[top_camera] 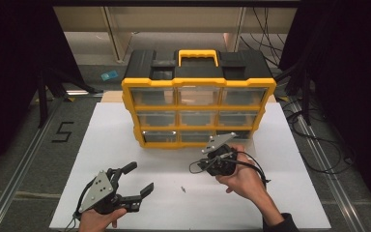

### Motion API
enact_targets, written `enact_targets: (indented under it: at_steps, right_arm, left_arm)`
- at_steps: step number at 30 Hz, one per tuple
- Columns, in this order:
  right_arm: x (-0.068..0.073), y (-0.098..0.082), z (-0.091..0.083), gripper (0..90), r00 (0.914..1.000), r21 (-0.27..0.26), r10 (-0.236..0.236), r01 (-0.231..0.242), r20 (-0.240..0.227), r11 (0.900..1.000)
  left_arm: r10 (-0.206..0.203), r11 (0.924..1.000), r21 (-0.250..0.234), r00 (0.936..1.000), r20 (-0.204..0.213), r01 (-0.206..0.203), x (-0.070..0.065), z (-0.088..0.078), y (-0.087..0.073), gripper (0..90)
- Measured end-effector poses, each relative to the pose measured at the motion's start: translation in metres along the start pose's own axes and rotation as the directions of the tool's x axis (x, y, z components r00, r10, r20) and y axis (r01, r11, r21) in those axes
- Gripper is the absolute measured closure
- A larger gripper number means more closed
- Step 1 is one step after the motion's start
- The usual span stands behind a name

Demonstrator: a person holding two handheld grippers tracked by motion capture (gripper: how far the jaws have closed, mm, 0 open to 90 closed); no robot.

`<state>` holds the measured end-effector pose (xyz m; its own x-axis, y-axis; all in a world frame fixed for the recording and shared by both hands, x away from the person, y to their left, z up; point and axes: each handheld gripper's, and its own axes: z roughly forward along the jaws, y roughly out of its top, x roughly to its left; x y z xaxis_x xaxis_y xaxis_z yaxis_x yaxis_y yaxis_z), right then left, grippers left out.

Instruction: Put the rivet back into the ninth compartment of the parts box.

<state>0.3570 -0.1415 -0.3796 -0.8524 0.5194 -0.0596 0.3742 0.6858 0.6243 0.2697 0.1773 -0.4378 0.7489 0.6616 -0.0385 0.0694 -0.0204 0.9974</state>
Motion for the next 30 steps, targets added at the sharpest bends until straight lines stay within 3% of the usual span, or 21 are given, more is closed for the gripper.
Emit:
enact_targets:
  at_steps: [10,16,30]
  right_arm:
    - [-0.013,0.0,-0.025,83.3,0.9993,-0.085,0.006,-0.003,0.038,0.996]
    - [-0.019,-0.001,-0.033,83.3,0.9992,-0.086,0.019,-0.016,0.034,0.996]
    - [-0.038,-0.01,-0.046,83.3,0.9914,-0.122,0.071,-0.058,0.11,0.991]
  left_arm:
    - [0.004,1.0,0.0,1.0,0.0,-0.004,0.0,0.0,0.0,16.8]
    - [0.0,1.0,0.0,1.0,0.0,0.0,0.0,0.0,0.0,16.8]
    - [0.004,1.0,-0.001,1.0,-0.003,-0.004,0.001,0.0,0.0,16.8]
